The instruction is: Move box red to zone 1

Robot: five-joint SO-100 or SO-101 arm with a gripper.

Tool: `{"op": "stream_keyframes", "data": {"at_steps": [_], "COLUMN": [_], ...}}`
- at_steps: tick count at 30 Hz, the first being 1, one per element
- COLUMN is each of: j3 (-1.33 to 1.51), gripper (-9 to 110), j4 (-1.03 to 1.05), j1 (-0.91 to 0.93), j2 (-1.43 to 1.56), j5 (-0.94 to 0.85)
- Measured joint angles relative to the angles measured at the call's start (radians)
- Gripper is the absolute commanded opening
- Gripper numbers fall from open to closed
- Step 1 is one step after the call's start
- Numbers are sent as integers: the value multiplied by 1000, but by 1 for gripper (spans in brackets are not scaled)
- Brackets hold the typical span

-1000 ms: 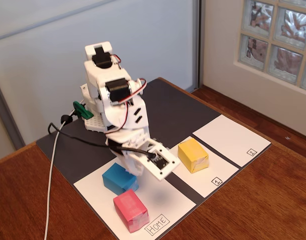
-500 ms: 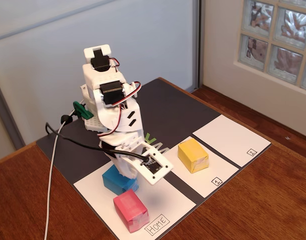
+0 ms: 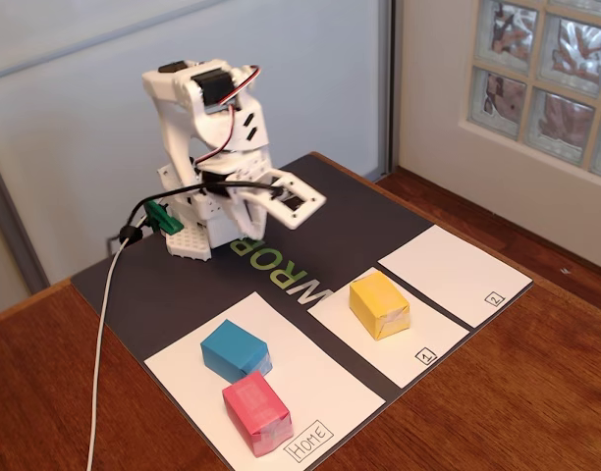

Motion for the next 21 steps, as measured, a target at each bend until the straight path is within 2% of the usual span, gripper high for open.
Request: {"op": "stream_keyframes", "data": {"at_steps": [21], "j3": [87], "gripper": [0], "j4": [23], "j1": [31], "j2": [129], "j5": [-57]}}
